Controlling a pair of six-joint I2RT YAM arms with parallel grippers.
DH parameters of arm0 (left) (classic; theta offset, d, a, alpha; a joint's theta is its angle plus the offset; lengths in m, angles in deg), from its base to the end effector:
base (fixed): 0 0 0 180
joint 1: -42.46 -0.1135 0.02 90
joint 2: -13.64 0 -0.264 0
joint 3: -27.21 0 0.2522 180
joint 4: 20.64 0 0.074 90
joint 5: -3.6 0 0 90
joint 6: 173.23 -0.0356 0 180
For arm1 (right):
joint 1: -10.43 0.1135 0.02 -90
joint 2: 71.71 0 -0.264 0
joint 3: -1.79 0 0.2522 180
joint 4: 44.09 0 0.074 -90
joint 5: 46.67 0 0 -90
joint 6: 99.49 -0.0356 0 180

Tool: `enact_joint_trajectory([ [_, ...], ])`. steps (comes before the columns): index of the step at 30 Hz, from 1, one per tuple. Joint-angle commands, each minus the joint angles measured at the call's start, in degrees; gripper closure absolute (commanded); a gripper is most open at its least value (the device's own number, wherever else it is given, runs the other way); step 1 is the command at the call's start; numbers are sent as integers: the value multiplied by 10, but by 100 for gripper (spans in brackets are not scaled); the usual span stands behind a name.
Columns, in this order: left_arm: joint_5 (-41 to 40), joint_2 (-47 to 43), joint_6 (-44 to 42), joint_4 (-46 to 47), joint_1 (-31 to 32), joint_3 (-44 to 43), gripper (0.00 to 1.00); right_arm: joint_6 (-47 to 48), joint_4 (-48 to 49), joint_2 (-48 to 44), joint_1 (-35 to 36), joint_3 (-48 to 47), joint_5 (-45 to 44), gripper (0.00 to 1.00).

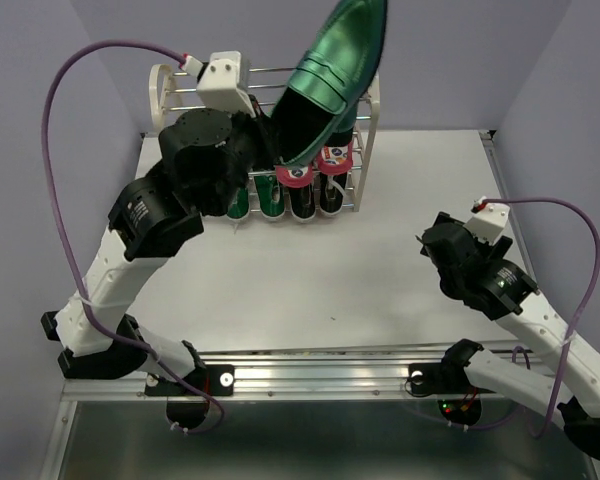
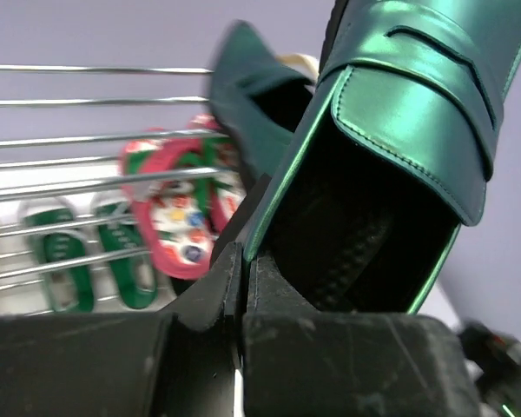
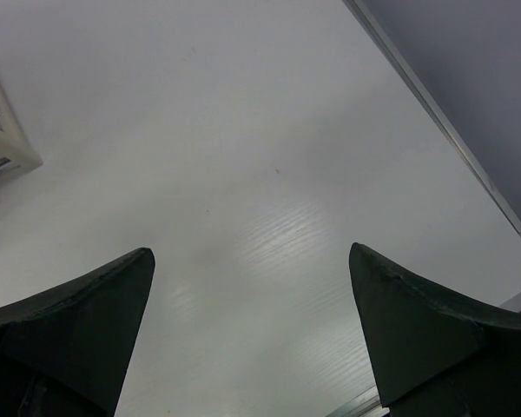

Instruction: Place and organize the shoes onto the shoe shelf

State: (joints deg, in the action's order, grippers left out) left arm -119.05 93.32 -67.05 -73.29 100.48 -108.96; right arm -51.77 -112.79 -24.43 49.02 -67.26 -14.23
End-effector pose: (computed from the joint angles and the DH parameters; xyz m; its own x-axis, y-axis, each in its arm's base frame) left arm 0.1305 -0.1728 0.5905 -0.0855 -0.3061 -0.9482 0.4220 0.8510 -0.3127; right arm 0.1271 0.0630 0.3330 -0.3445 0.1868 -0.9200 0.4699 0.8827 0.0033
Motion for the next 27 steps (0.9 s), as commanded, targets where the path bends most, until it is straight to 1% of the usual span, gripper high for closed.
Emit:
enact_joint_trajectory([
  [1,-32,-28,22,79,-101,-42,100,-14,9,0,-4,-2,-10,0],
  [3,-16,-22,29,83,-124,-42,100,-10,13,1,-4,-2,-8,0],
  [4,-6,-19,34,80,-154,-43,100,-9,14,3,-4,-2,-6,0],
  [5,3,-15,40,80,-170,-45,100,-6,17,4,-4,-2,-5,0],
  [7,35,-3,52,77,-200,-49,100,-3,19,10,-4,-3,-5,0],
  [8,52,7,59,73,-227,-52,100,1,19,12,-4,-2,-5,0],
  [12,117,38,100,63,-284,-56,100,7,23,19,-4,-4,-5,0],
  [18,163,79,146,81,-316,-57,100,17,33,22,-4,-6,2,0],
  [22,197,90,168,101,-318,-35,100,19,34,25,-4,-3,1,0],
  [24,215,97,175,113,-319,-32,95,21,35,26,-4,-2,2,0],
  [26,213,103,183,107,-318,-35,90,22,38,27,-4,-3,3,0],
  [27,213,105,184,108,-319,-32,81,20,40,25,-4,-2,3,0],
])
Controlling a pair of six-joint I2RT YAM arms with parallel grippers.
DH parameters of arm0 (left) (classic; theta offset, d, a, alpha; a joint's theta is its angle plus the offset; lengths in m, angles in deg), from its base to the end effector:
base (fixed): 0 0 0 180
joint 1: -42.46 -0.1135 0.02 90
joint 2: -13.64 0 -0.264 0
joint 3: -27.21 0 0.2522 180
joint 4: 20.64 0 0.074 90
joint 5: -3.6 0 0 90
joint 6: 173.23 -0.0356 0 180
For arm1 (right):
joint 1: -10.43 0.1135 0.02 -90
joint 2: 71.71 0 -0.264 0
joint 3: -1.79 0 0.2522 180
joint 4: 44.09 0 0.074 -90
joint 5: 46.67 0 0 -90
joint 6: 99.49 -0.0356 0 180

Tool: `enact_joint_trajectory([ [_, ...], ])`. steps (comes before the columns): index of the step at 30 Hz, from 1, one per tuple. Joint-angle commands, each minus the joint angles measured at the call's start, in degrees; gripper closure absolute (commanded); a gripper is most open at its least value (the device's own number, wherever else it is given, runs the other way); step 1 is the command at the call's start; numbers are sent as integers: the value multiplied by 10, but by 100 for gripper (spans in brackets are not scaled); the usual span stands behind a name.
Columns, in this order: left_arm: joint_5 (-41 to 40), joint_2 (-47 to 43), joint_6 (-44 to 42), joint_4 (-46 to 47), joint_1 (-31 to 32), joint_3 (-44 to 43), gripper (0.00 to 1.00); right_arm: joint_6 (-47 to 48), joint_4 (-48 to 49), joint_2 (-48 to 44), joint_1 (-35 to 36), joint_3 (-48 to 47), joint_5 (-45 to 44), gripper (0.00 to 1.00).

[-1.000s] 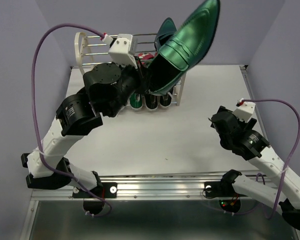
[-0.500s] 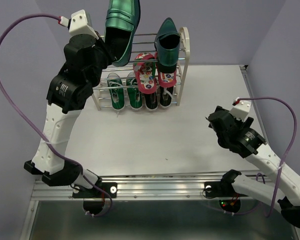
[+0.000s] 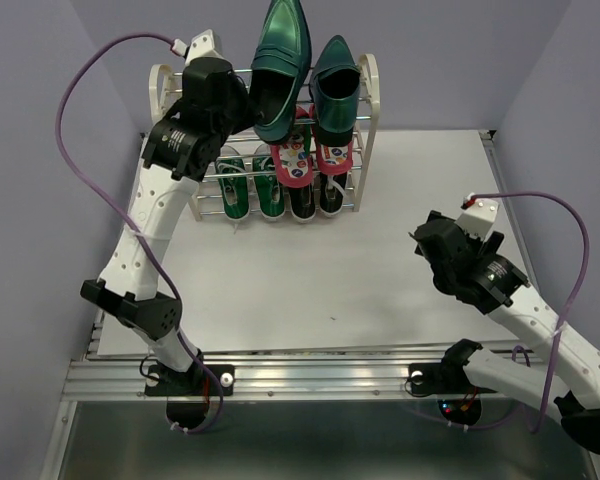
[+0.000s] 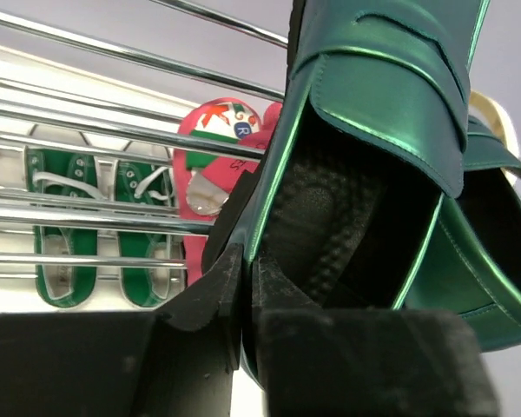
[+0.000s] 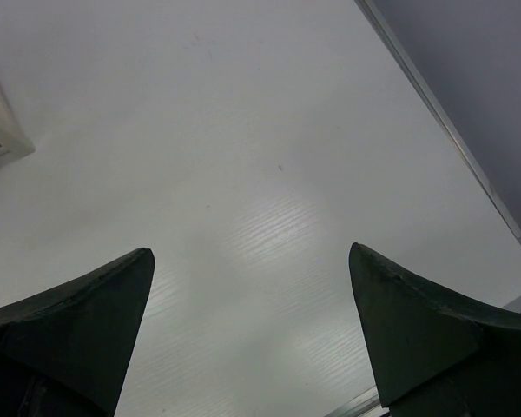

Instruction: Place and organize the shoes onto the shoe shelf

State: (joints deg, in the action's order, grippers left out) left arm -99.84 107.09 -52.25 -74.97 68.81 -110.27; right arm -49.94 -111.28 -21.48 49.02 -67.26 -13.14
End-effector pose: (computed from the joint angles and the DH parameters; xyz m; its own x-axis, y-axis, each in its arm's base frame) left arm 0.2941 -0.1364 0.5329 -0.2541 -0.4328 -0.8649 0.1120 0.8751 -0.4708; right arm 0.1374 0.0716 0.3278 -0.3873 0.1494 -0.9098 0.4462 0.8939 -0.0431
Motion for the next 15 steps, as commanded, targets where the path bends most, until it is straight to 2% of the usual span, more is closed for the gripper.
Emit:
enact_joint_trajectory([
  [1,20,-33,38,125,-2,-15,72,1,27,-5,-4,0,-10,0],
  [2,20,-34,40,128,-2,-13,71,2,30,-9,-4,1,-10,0],
  [4,22,-35,42,134,-2,-9,61,4,38,-12,-4,5,-9,0],
  [9,27,-31,45,149,-2,-7,59,8,41,-6,-4,2,-12,0],
  [10,32,-28,45,151,-2,-7,50,8,42,-5,-4,2,-14,0],
  [11,36,-27,45,152,-2,-7,33,10,43,-5,-4,2,-14,0],
  [12,41,-26,44,153,-2,-6,10,11,45,-3,-4,3,-14,0],
  [13,46,-26,41,156,-2,-3,1,11,46,-3,-4,4,-13,0],
  [15,56,-25,38,158,-2,-1,1,11,46,-2,-4,5,-11,0],
])
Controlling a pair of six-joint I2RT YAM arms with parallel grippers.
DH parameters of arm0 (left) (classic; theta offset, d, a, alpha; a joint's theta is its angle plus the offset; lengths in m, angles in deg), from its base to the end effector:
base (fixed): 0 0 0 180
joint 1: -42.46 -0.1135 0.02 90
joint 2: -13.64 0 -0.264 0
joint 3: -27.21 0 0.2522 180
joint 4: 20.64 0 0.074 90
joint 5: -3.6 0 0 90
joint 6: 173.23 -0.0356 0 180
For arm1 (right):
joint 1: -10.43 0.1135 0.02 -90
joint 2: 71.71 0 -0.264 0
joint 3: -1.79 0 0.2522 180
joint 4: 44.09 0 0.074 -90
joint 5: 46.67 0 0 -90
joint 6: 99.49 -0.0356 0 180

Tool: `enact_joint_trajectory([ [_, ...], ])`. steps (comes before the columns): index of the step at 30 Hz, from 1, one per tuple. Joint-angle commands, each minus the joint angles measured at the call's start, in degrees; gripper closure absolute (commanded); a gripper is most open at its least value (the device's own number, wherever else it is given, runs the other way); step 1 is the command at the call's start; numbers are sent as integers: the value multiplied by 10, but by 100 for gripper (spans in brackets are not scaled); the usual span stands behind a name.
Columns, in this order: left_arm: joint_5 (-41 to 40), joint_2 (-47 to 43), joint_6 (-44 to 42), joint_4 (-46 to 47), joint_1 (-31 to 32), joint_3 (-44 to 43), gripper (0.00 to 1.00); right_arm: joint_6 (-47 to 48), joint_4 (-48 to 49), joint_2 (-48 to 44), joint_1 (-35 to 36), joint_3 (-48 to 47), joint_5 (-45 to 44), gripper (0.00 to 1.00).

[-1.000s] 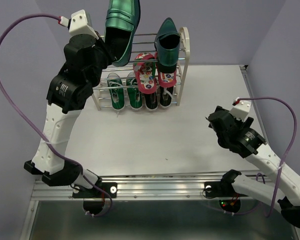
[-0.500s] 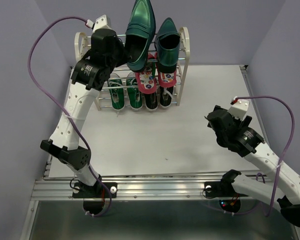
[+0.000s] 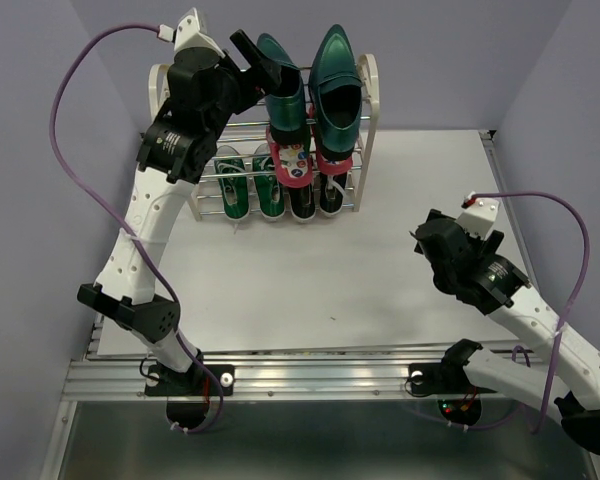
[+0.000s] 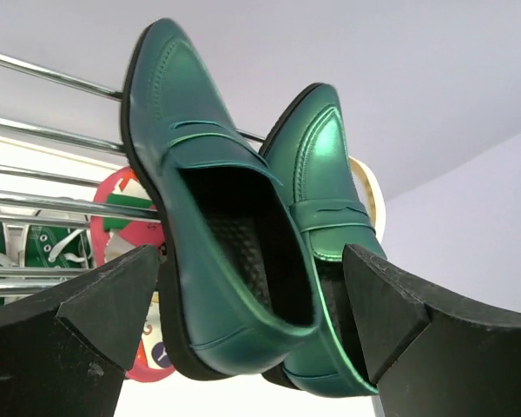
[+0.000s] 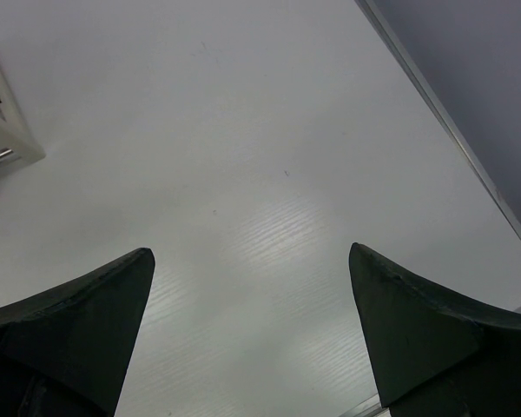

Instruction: Place and organize the shoes onto the shoe shelf

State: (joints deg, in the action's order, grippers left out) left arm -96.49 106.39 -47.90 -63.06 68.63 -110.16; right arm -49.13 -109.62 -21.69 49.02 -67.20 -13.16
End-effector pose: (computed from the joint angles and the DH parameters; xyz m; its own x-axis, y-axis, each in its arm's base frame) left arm 0.2910 -0.1360 0.5585 -0.1321 -0.5694 -0.8113 0.2460 0.7741 -0.5833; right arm 0.1383 0.0724 0.3298 -0.3708 0.1547 -0.9157 0.4420 0.8966 -0.0275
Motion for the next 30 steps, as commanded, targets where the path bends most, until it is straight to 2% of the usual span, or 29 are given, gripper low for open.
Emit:
enact_joint_trajectory([
  [1,26,-18,-6,42,0,2,1,3,29,0,-4,6,-11,0],
  [9,17,-56,-31,55,-1,7,1,12,30,4,-4,-9,11,0],
  [14,9,-131,-66,77,0,68,1,42,42,6,-4,-20,51,0],
  [18,49,-213,-101,117,-1,173,1,81,56,2,-4,-36,103,0],
  [19,52,-230,-106,122,0,224,1,89,61,-2,-4,-39,116,0],
  [24,17,-382,-96,131,-1,421,1,97,66,-19,-4,-47,162,0],
  [25,4,-423,-95,128,0,487,1,94,66,-24,-4,-45,164,0],
  [27,-11,-465,-87,121,0,555,1,83,66,-31,-4,-37,168,0],
  [28,-23,-484,-71,111,-1,618,1,77,66,-34,-4,-25,172,0],
  [30,-45,-541,-50,100,-1,676,1,51,68,-45,-4,-11,185,0],
])
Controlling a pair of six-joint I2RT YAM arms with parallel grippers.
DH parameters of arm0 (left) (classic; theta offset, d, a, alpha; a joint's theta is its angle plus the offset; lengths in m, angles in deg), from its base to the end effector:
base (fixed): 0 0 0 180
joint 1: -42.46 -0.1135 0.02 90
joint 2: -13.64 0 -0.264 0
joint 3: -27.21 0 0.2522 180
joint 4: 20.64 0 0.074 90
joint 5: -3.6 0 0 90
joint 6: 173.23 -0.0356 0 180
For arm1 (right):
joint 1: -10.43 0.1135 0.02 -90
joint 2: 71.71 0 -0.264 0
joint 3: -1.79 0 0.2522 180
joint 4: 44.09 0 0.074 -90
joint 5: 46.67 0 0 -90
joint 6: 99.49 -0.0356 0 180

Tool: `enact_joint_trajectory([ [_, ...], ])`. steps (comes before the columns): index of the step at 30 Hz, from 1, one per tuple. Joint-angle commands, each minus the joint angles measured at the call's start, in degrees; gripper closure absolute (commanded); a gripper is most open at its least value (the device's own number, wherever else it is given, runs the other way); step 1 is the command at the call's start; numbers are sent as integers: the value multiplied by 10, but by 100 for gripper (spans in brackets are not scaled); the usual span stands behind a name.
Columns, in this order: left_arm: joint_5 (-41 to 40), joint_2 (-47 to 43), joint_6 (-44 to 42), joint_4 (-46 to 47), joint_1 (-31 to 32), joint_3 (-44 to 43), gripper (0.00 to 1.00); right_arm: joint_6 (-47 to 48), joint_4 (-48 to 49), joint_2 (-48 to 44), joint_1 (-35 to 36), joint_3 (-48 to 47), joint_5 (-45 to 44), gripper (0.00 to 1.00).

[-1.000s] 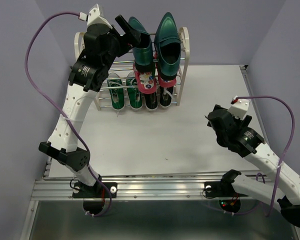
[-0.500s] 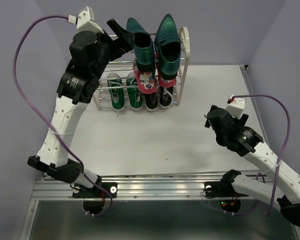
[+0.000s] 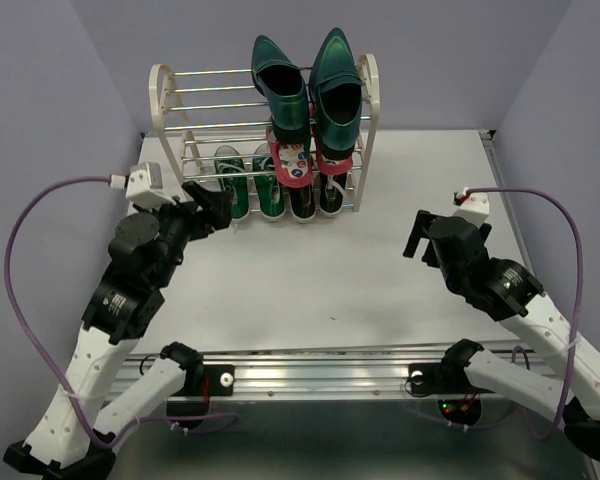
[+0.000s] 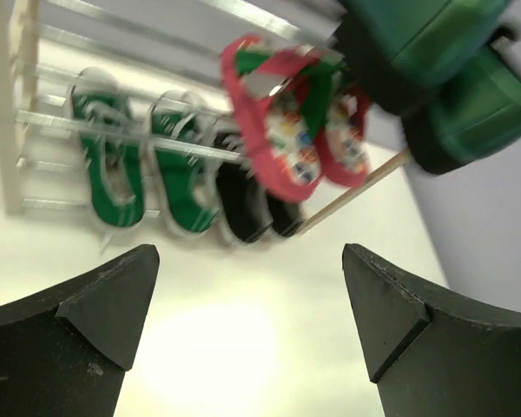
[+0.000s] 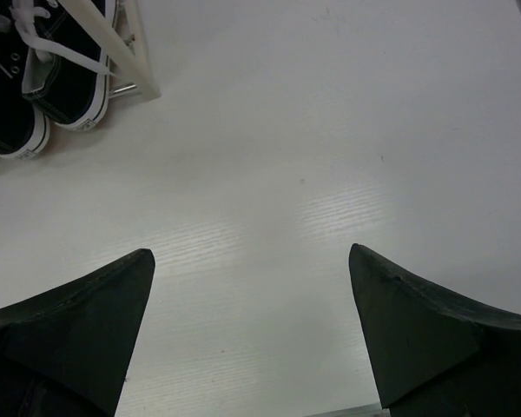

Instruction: Place and organize the shoes onto the shoe shelf

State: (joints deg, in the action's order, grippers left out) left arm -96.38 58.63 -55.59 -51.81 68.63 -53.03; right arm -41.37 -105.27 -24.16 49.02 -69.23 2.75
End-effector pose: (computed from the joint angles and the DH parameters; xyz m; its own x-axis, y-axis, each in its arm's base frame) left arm 0.1356 -0.0598 0.4535 -0.0730 -0.4732 -0.8779 0.2770 0.8360 -0.4737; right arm 0.1341 0.0774 0.3469 -0.4437 0.1591 -0.8819 0.1918 0.9782 0.0799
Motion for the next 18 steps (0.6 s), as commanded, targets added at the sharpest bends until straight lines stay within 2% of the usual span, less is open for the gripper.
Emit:
enact_joint_trajectory([
  [1,-51,-80,48,-17,0,152,1,-37,24,-24,-4,16,30,0],
  [4,-72,-137,98,-31,-1,225,1,-66,31,-30,-4,35,46,0],
  [7,-88,-164,121,-46,-1,259,1,-78,50,-40,-4,50,59,0],
  [18,-132,-148,137,-67,0,246,1,-106,76,-83,-4,77,38,0],
])
